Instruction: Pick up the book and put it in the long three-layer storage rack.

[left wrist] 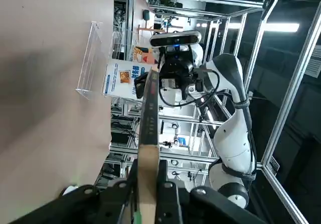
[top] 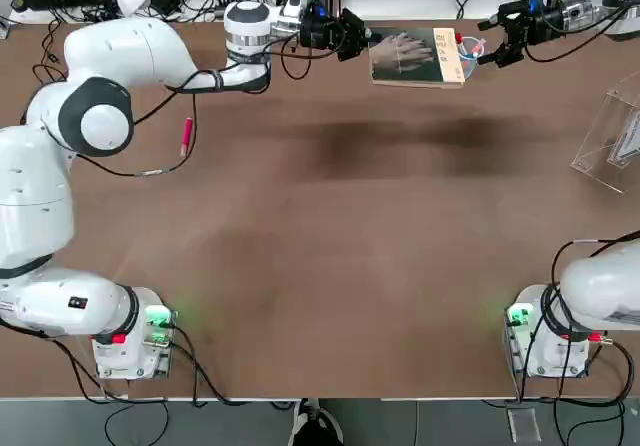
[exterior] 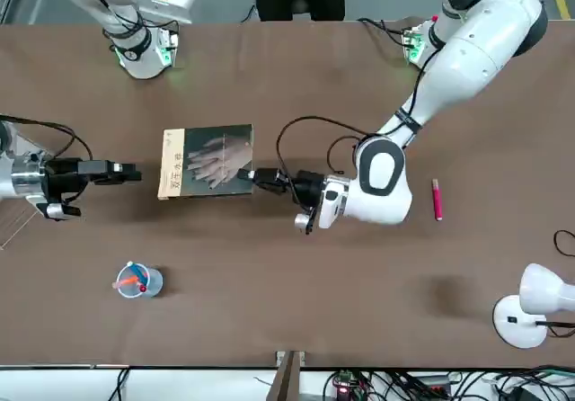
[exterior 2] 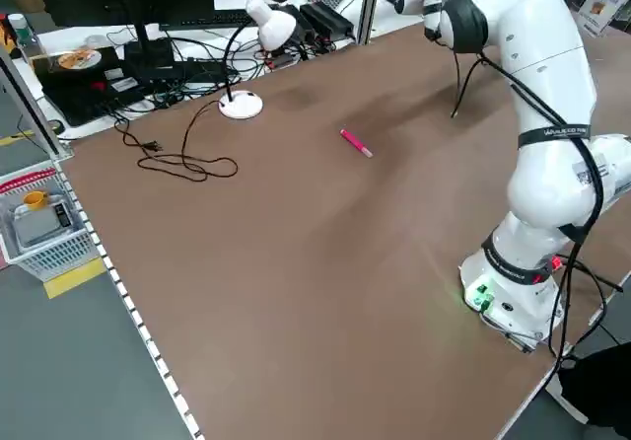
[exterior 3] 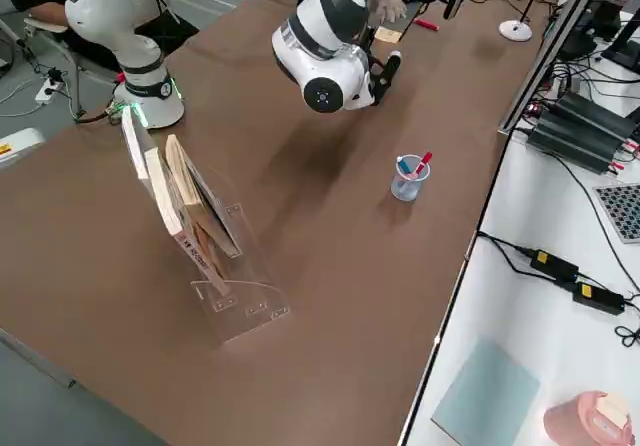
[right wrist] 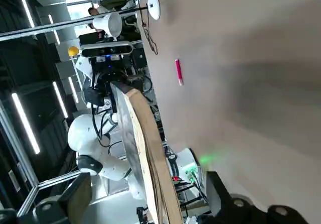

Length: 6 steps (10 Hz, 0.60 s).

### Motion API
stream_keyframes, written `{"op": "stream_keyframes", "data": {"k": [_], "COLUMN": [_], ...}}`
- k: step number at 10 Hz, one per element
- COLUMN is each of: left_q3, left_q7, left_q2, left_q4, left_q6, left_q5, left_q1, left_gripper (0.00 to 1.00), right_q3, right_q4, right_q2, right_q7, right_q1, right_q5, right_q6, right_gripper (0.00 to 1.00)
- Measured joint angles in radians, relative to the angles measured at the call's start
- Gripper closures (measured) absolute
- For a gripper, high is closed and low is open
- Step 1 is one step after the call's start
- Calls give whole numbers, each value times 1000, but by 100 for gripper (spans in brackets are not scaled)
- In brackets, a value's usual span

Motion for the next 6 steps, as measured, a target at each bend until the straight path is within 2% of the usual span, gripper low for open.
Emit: {"op": "stream_keyframes", "data": {"k": [6], "left_q3": [0], "left_q7": [5], "left_q2": [1], "left_q4": [0], "left_q6": [0], "left_q5": [-1], "left_q1": [-7], "left_gripper": [98], "right_q3": [2], "right_q4": [-70], "right_q2": [0], "right_q7": [-107], "right_q1": [0], "right_q5": [10], "right_q6": [-38], "right_gripper": [0]}}
